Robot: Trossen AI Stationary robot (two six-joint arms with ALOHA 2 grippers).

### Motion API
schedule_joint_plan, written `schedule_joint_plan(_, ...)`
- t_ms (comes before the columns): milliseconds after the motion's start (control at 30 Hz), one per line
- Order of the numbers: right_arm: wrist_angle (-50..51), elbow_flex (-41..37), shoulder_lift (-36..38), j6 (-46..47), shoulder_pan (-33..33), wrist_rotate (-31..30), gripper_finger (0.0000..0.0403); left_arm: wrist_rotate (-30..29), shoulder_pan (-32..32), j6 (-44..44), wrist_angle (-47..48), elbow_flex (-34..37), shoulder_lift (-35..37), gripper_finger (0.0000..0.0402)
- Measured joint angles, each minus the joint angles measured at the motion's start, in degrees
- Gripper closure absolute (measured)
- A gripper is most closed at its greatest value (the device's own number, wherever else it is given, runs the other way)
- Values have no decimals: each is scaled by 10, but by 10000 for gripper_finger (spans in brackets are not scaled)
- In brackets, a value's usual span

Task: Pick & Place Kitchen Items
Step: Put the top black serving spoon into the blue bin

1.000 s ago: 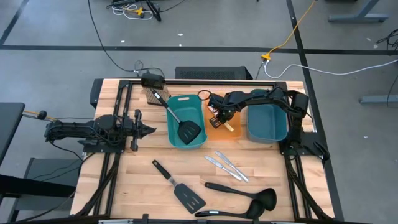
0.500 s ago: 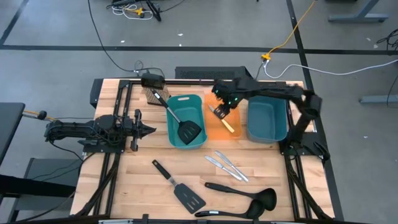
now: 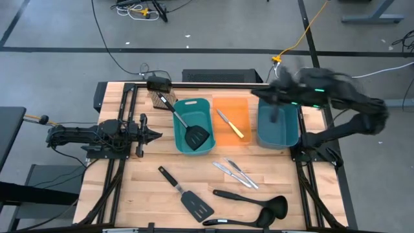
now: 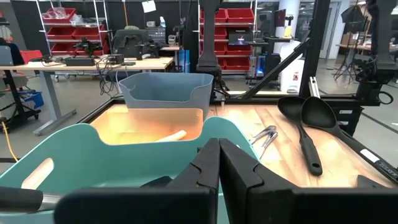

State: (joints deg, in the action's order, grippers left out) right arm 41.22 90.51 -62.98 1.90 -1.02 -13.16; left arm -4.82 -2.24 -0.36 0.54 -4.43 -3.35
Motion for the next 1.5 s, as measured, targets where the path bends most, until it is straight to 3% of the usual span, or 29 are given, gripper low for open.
schedule_joint_plan(167,-98,-102,95,-55,111,-65,395,0,0,0,1,0,0,392)
schedule_joint_plan(333,-138,-262,181,-35,164,-153,390,0,0,0,1,0,0,392)
schedule_joint_plan(600,-387,-537,334,-59,185,-142,393,0,0,-3,1,0,0,392)
schedule_joint_plan(833,-476,-667,414,-72,185,-69,398,0,0,-4,1,0,0,392)
schedule_joint_plan(1033,-491,-733,425,-45,185,-57,396,0,0,-4,1,0,0,392)
schedule_joint_plan(1200,-501,-748,411,-38,187,-10,397,0,0,-4,1,0,0,392)
schedule_joint_plan(1500,-526,-738,283,-17,216,-58,366,0,0,-4,1,0,0,392)
